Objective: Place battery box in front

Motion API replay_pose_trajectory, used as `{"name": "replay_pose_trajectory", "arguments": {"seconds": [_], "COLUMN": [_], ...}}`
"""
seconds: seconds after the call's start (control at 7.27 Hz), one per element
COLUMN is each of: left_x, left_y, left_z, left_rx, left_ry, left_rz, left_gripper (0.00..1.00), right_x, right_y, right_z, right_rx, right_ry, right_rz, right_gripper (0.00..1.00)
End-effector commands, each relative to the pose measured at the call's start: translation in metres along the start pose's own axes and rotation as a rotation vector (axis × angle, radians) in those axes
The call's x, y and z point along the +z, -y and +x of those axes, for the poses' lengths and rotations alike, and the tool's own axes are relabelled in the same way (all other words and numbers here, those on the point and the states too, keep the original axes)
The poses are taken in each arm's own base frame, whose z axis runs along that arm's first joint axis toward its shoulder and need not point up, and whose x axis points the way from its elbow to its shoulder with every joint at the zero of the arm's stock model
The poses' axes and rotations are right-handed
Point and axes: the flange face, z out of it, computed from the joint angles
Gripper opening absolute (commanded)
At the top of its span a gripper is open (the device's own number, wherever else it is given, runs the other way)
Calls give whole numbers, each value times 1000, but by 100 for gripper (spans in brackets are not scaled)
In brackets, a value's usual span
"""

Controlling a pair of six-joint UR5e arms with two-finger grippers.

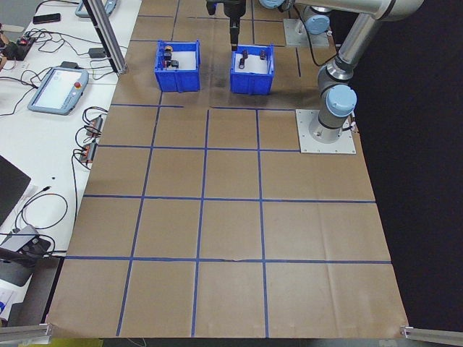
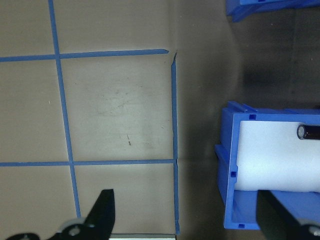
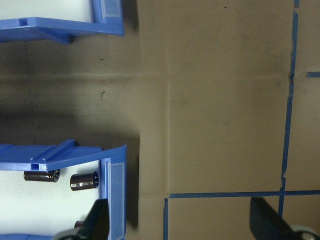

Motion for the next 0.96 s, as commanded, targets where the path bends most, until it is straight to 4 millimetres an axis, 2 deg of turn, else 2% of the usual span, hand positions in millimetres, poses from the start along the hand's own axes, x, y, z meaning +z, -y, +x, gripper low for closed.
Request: {"name": "replay_pose_trajectory", "arguments": {"seconds": [0.0,0.69,0.83], "left_x": [1,9,2], "left_y": [0,4,7], "left_z": [-1,0,2], "left_rx": [-1,-3,-35], "left_ry": [0,-2,-27], "left_rz": [-1,-17,3], "left_gripper": [99,99,99], "right_x": [0,2,1], "right_y": [0,1,0], "right_z": [0,1,1], "right_rx": [-1,-5,-7], "right_ry": [0,-8,-9], "right_rz": [-1,-5,-4], "right_gripper": [100,100,100]}}
